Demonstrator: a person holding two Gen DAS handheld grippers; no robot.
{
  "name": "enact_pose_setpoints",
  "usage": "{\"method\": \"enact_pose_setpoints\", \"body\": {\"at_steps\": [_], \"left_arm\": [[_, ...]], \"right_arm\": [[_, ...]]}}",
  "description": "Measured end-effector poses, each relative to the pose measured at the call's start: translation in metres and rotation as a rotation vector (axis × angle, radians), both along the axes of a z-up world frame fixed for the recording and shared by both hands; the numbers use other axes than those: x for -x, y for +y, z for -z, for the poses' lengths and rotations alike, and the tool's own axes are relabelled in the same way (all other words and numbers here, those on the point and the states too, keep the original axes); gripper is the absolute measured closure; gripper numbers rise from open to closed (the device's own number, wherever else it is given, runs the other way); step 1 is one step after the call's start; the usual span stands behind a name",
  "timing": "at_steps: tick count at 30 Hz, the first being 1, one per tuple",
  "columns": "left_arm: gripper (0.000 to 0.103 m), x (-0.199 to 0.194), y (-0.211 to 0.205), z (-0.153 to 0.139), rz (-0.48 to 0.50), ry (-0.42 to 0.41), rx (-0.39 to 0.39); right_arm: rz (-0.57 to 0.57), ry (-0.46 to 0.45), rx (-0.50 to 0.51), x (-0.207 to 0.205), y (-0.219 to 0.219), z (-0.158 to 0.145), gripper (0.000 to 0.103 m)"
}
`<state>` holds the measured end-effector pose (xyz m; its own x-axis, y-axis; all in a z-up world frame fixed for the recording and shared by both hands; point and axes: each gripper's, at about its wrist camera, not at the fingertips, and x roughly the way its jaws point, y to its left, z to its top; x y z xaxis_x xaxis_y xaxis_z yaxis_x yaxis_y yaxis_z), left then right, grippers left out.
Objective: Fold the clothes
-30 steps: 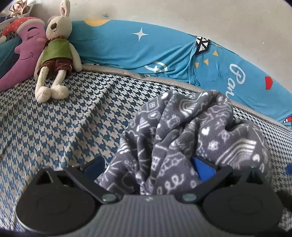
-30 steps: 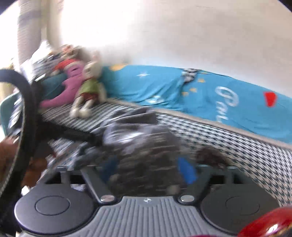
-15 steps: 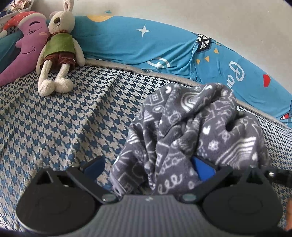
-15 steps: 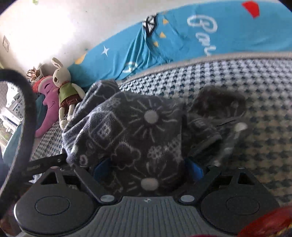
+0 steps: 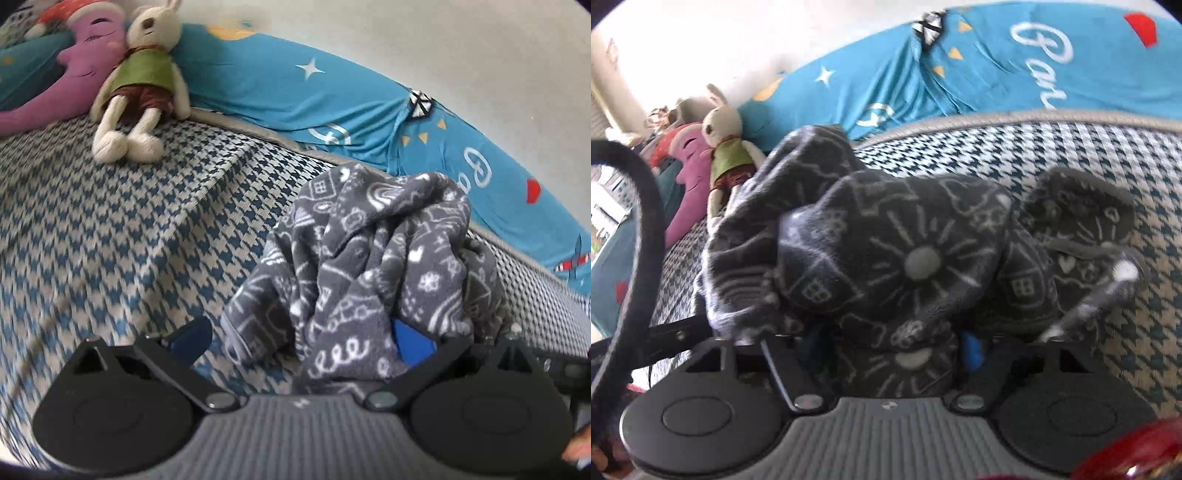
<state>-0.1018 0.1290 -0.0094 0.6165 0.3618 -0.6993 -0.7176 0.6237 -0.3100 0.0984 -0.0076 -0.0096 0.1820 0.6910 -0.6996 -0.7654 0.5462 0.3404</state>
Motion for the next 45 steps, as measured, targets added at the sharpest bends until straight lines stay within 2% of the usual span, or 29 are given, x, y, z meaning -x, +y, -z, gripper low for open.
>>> {"method": "enact_pose_setpoints", "body": {"at_steps": [6,11,13,16,18,20,26,29,31,34,37,41,45], "left_arm": [[0.000,0.002,-0.008,-0.003,-0.040,-0.020,0.034],[0.000,0.010,-0.014,-0.015,-0.051,-0.038,-0.018],[0.000,0.014,-0.015,-0.021,-0.056,-0.046,-0.038],[0.000,0.022,-0.011,-0.028,-0.075,-0.067,-0.040],[0.000,0.034,-0.006,-0.032,-0.103,-0.084,-0.030],[0.000,0.045,0.001,-0.032,-0.164,-0.079,-0.031],[0.000,0.043,0.005,-0.013,-0.199,0.004,0.002],[0.000,0.039,0.006,-0.002,-0.207,0.055,0.014],[0.000,0.032,0.004,0.001,-0.215,0.103,-0.005],[0.000,0.031,0.002,0.005,-0.218,0.092,0.029],[0.000,0.026,-0.003,0.008,-0.209,0.101,0.019],[0.000,0.027,-0.001,0.008,-0.204,0.096,0.032],[0.000,0.034,0.006,0.009,-0.210,0.088,0.054]], "right_arm": [[0.017,-0.052,-0.021,0.014,0.003,-0.010,0.058],[0.046,-0.080,-0.026,0.022,0.009,-0.012,0.060],[0.040,-0.099,-0.033,0.027,0.009,-0.016,0.065],[0.006,-0.117,-0.101,0.032,0.006,-0.031,0.071],[-0.027,-0.124,-0.160,0.035,0.002,-0.040,0.071],[-0.069,-0.123,-0.178,0.037,0.003,-0.043,0.071],[-0.012,-0.127,-0.058,0.036,0.009,-0.028,0.064],[0.033,-0.108,-0.055,0.031,0.000,-0.028,0.049],[0.076,-0.111,-0.045,0.028,-0.007,-0.026,0.031],[0.125,-0.111,-0.024,0.021,-0.016,-0.022,0.022],[0.173,-0.105,-0.010,0.016,-0.023,-0.020,0.014],[0.245,-0.099,-0.009,0.013,-0.029,-0.017,0.010],[0.256,-0.172,0.008,0.023,-0.024,-0.018,0.009]]}}
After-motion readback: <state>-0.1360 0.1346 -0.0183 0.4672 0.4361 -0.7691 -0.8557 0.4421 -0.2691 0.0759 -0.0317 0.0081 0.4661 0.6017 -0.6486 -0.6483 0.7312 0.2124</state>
